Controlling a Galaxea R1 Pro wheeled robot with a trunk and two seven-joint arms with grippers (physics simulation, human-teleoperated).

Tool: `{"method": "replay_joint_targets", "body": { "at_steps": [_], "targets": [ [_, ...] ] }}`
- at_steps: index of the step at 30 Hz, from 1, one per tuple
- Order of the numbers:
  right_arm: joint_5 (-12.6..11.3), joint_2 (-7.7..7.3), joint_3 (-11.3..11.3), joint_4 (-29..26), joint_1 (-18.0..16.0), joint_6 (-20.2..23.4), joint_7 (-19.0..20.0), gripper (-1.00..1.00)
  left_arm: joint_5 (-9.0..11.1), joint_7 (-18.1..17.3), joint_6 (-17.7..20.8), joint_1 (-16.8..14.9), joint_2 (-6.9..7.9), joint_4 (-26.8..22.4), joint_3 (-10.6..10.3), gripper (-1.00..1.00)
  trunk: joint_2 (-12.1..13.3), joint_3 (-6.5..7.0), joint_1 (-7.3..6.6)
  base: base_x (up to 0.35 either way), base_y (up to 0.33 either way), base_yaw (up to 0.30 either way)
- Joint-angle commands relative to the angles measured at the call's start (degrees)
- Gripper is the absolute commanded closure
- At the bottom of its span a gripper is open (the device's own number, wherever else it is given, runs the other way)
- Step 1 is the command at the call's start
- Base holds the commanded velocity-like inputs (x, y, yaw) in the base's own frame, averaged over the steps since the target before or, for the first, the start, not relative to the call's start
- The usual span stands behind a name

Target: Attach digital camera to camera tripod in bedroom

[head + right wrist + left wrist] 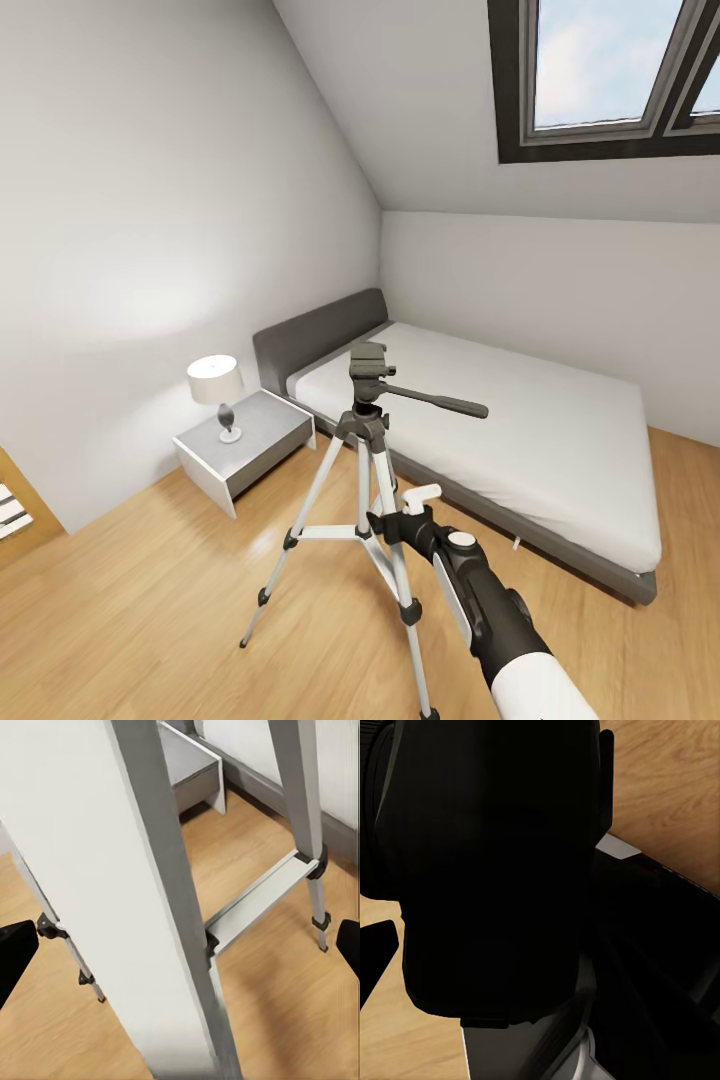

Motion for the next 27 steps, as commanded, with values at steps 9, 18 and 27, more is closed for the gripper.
{"method": "replay_joint_targets", "body": {
  "at_steps": [9, 18, 27],
  "targets": [
    [0.44, 0.02, -0.17, 4.99, -2.69, -1.52, -0.45, -1.0, 0.55, 0.1, -0.06, -0.04, -0.02, -0.01, -0.14, 1.0, -0.09, -0.1, 0.02, 0.0, 0.0, 0.0],
    [0.44, 0.02, -0.17, 8.38, -3.91, -3.84, -0.52, -1.0, 0.54, 0.09, -0.06, -0.03, -0.02, -0.01, -0.14, 1.0, -0.09, -0.1, 0.02, 0.0, 0.0, 0.0],
    [0.41, 0.02, -0.16, 8.84, -4.02, -4.13, -0.52, -1.0, 0.54, 0.1, -0.06, -0.05, -0.02, -0.01, -0.14, 1.0, -0.09, -0.1, 0.02, 0.0, 0.0, 0.0]
  ]
}}
